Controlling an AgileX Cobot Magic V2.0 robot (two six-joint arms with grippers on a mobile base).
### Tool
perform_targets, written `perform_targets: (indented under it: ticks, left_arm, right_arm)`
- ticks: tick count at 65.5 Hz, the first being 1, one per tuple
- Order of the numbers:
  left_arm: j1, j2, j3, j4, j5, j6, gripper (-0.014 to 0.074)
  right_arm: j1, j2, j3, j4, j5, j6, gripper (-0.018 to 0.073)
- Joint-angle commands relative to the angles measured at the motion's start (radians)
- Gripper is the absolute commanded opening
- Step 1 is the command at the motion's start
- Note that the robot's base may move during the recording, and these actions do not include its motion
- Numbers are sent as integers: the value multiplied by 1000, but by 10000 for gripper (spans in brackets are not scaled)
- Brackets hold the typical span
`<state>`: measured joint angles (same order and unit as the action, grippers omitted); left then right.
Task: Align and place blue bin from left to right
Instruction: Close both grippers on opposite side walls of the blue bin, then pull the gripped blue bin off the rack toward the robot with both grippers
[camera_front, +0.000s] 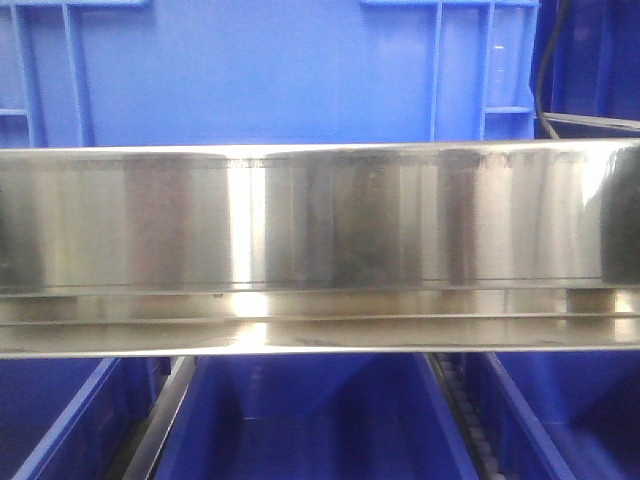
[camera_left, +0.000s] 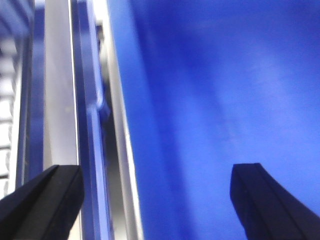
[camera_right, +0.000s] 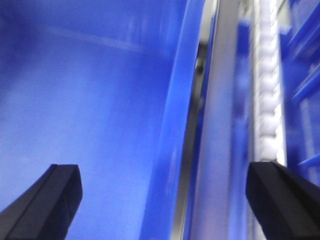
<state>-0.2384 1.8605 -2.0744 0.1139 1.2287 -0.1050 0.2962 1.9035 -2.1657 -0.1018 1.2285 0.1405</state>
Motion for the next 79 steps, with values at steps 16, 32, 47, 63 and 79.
perform_targets:
  ticks: [16, 32, 47, 63, 79]
  left_arm:
    - [1, 25, -7, -5, -8, -10, 498]
    - [1, 25, -7, -5, -8, -10, 498]
    - [1, 25, -7, -12, -8, -10, 498]
    - [1, 25, -7, -47, -8, -11, 344]
    - [1, 25, -11, -141, -8, -11, -111]
  right_arm:
    - [-8, 31, -8, 4, -7, 1, 568]
    - [-8, 37, -8, 72, -7, 4, 510]
    - [-8, 62, -8, 90, -7, 8, 433]
    - [-8, 69, -8, 120, -7, 8, 275]
    - [-8, 61, -8, 120, -7, 19, -53]
